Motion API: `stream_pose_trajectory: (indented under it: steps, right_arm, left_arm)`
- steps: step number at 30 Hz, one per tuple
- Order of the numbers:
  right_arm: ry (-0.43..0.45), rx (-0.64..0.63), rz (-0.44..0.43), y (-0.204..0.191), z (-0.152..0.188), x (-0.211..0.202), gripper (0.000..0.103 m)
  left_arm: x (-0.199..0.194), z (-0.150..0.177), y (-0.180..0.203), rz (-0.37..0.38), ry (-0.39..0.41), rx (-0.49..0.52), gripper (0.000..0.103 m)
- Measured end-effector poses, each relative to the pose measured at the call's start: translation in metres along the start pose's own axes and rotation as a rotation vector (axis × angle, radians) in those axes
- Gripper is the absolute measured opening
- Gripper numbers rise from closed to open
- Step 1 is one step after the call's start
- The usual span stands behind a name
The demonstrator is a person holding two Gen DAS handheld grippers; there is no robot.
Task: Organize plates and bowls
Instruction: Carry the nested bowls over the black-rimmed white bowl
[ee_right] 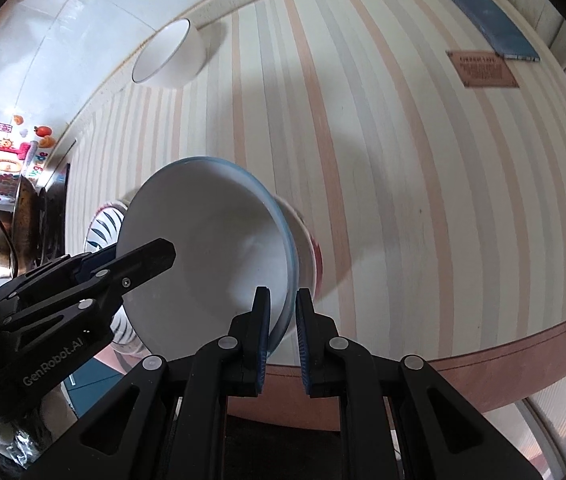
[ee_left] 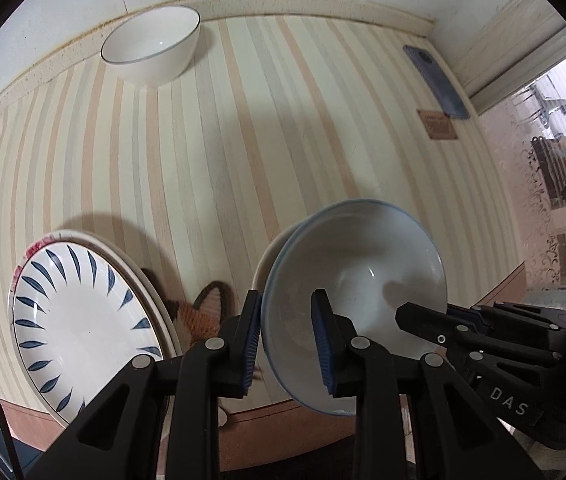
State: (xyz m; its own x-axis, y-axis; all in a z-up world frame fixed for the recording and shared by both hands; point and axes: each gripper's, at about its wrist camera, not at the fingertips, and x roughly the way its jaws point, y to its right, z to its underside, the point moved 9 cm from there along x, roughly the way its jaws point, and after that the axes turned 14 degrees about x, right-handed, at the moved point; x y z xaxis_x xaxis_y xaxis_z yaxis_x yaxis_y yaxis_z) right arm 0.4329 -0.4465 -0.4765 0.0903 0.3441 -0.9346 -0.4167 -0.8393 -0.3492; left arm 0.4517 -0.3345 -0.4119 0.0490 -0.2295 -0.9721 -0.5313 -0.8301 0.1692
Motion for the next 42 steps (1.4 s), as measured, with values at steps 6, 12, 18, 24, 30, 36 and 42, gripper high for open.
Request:
stream_pose_trajectory:
  steps: [6, 12, 18, 24, 30, 36, 42]
  right_arm:
    - [0.000, 0.002, 0.008, 0.004, 0.003, 0.006, 0.014]
    - [0.003, 0.005, 0.015, 0.000, -0.001, 0.008, 0.014]
    - [0.015, 0.032, 0.008, 0.003, -0.004, 0.007, 0.017]
    - [-0.013, 0.051, -0.012, 0.004, -0.003, 0.003, 0.018]
    - [0.026, 0.096, -0.037, 0.005, -0.019, -0.032, 0.019]
    - [0.071, 0.029, -0.104, -0.044, -0.080, -0.056, 0.031]
    - [0.085, -0.079, -0.121, -0.126, -0.167, -0.015, 0.032]
  left_arm:
    - [0.002, 0.000, 0.000, -0.016, -0.001, 0.011, 0.023]
    - [0.005, 0.001, 0.001, -0.026, -0.011, 0.022, 0.023]
    - [0.013, 0.005, -0.006, -0.018, -0.031, -0.003, 0.023]
    - [-0.002, 0.005, -0.009, 0.043, -0.019, -0.036, 0.023]
    - [-0.047, -0.018, -0.044, 0.049, 0.084, -0.130, 0.024]
    - [-0.058, -0.067, -0.134, -0.020, 0.144, -0.315, 0.024]
    - [-0.028, -0.118, -0.216, -0.053, 0.152, -0.451, 0.024]
